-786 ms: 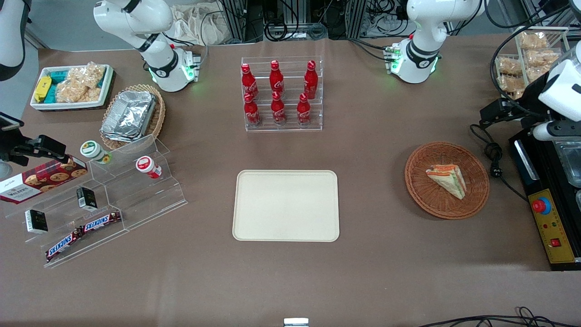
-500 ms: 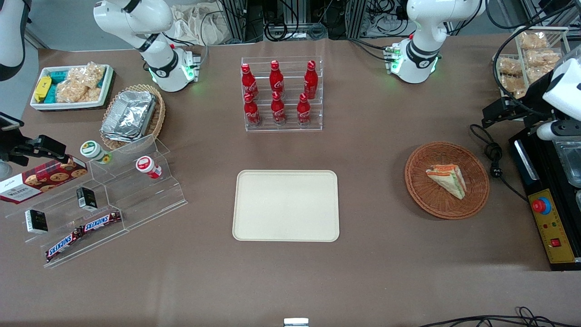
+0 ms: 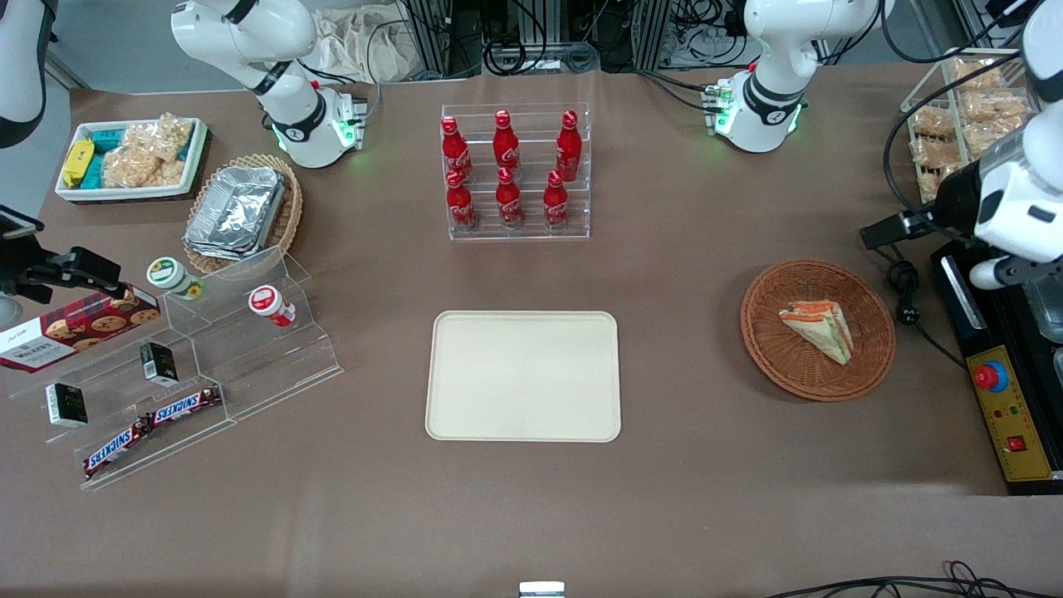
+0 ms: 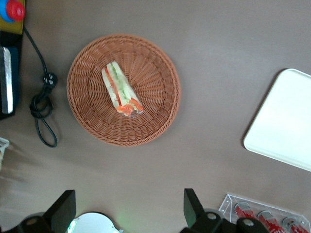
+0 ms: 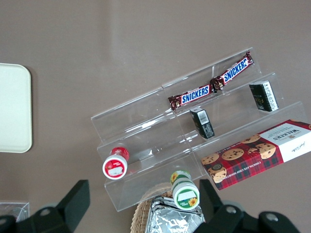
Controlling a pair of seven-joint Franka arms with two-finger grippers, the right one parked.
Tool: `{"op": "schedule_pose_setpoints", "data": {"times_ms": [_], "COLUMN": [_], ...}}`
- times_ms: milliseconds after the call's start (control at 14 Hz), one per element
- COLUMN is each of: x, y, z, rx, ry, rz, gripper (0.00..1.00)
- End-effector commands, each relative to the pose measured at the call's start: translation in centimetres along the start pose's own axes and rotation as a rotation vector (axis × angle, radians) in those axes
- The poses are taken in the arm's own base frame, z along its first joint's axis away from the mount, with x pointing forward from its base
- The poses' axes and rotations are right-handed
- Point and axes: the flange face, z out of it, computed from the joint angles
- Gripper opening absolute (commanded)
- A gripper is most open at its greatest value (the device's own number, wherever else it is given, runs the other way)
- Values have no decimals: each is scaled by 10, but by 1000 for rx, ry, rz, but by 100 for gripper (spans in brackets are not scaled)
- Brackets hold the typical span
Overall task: Place sandwich from basket to tray
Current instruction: 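Move the left gripper down over the sandwich in the wicker basket, then close the left gripper on the wrapped sandwich and lift it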
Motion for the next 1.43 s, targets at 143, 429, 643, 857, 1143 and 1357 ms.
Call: {"op": "schedule_pose_setpoints", "data": {"times_ms": [143, 429, 643, 857, 1143, 1357], "x": [13, 35, 45, 51, 61, 63], "y": [-8, -34, -49, -54, -65, -65], "z": [102, 198, 247, 284, 313, 326], "rx": [21, -3, -8, 9, 10, 16], "ry": [54, 78, 86, 54, 59, 49], "rz": [-162, -325, -356, -401, -428, -413], "gripper": [99, 99, 99, 99, 41, 0]}}
